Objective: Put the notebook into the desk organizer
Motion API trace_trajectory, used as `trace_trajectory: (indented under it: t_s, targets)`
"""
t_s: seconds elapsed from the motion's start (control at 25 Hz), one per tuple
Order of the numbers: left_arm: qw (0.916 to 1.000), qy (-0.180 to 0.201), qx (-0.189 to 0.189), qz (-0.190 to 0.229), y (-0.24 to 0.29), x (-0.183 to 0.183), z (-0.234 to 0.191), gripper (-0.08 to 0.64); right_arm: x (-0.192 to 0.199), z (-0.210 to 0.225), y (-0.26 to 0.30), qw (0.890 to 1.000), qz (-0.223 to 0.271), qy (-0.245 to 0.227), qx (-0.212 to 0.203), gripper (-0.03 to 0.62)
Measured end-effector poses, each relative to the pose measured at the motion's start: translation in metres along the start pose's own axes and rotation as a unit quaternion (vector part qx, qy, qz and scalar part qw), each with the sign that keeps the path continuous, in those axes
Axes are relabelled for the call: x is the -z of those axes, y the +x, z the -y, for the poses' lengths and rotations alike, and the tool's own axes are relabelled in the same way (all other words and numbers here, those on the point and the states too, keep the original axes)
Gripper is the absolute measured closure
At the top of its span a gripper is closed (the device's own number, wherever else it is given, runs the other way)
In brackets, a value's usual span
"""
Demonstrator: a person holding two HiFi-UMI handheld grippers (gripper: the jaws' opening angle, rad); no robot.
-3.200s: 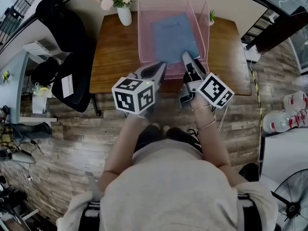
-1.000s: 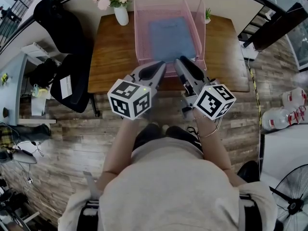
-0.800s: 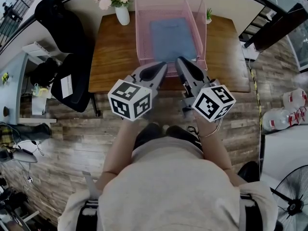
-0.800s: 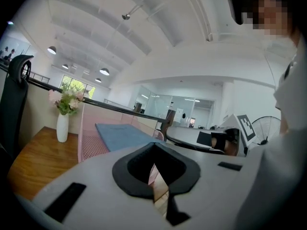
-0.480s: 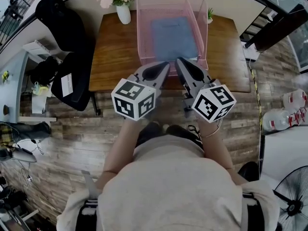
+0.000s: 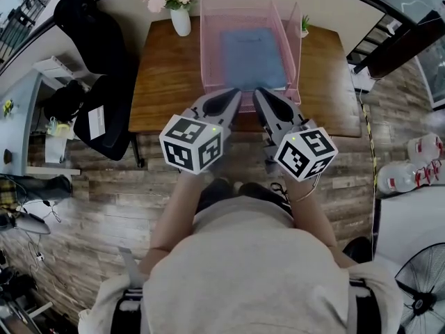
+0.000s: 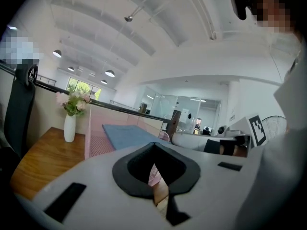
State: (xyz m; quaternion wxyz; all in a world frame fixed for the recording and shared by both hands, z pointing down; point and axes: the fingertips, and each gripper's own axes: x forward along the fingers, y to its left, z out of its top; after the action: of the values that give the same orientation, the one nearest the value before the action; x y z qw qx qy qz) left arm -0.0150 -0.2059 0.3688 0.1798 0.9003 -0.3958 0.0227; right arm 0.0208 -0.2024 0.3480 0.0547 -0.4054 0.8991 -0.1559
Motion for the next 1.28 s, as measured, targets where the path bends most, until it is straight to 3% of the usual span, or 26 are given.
trace_trajectory:
  t_s: [1.28]
  targets:
    - [0.9996,-0.008,-0.017,-0.023,-0.004,0.015,-0.012,0.548,0.008,-0.01,0.004,1.0,-0.009,-0.008,-0.012,0.583]
